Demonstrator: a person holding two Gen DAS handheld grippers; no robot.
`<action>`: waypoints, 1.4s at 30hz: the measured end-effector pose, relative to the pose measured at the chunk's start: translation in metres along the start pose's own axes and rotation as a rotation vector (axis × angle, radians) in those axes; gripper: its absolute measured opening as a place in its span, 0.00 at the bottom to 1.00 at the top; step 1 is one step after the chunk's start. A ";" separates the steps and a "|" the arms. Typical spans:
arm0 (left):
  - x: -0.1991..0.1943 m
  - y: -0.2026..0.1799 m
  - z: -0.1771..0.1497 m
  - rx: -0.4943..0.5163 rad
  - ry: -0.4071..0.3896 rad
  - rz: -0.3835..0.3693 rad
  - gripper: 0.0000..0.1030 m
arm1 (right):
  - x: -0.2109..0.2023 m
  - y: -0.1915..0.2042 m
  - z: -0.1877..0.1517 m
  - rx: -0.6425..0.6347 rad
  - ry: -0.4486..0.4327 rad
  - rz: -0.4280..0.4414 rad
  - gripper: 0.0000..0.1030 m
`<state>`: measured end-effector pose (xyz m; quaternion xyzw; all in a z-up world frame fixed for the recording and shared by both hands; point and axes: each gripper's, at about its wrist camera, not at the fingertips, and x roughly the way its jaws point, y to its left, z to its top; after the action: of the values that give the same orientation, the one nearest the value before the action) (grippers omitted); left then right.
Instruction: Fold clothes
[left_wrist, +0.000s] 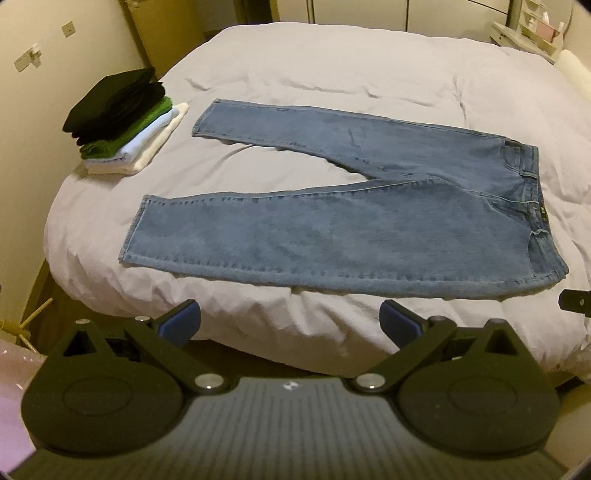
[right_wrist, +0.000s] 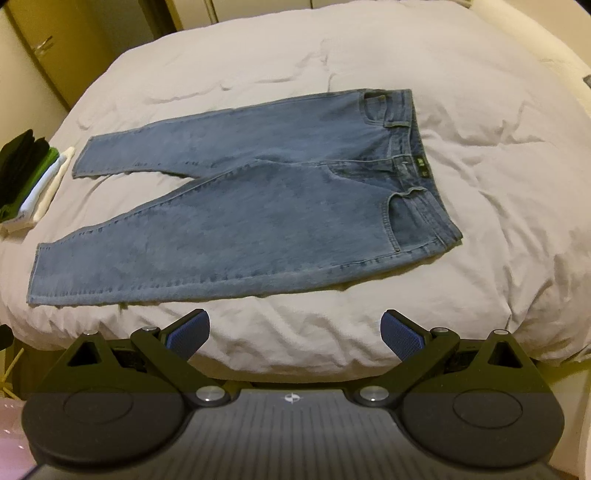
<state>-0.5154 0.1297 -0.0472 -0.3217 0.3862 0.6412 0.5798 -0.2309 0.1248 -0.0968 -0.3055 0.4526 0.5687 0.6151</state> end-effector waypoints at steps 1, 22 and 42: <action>0.002 -0.002 0.002 0.005 0.000 -0.005 0.99 | 0.000 -0.002 0.000 0.005 0.001 -0.003 0.99; 0.106 -0.040 0.117 0.151 0.049 -0.123 0.99 | 0.055 -0.014 0.070 0.113 0.042 -0.090 0.99; 0.268 -0.076 0.214 0.376 0.189 -0.313 0.98 | 0.174 -0.007 0.157 0.258 0.092 -0.084 0.95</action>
<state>-0.4646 0.4504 -0.1817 -0.3225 0.4966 0.4279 0.6829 -0.2011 0.3372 -0.1922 -0.2685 0.5363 0.4650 0.6512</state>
